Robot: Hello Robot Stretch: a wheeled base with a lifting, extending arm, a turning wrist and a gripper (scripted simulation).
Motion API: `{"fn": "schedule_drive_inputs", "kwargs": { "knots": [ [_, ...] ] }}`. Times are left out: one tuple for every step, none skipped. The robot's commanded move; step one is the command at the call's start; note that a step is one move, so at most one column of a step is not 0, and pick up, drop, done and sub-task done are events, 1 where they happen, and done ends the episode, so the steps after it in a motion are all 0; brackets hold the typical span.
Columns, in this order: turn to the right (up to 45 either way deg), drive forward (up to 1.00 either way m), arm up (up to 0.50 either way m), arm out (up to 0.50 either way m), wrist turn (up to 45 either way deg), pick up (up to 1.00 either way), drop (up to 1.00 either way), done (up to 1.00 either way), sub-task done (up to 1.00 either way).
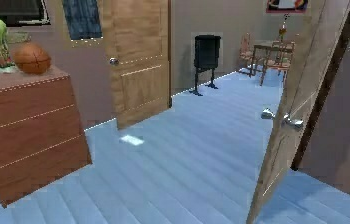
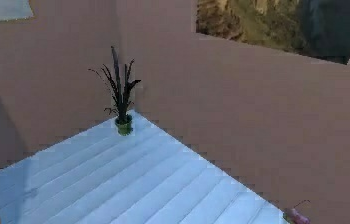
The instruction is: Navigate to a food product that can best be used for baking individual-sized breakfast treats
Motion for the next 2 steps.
{"fn": "schedule_drive_inputs", "kwargs": {
  "knots": [
    [0.0,0.8,0.0,0.0,0.0,0.0,0.0,0.0,0.0],
    [-3.0,0.0,0.0,0.0,0.0,0.0,0.0,0.0,0.0]
  ]
}}
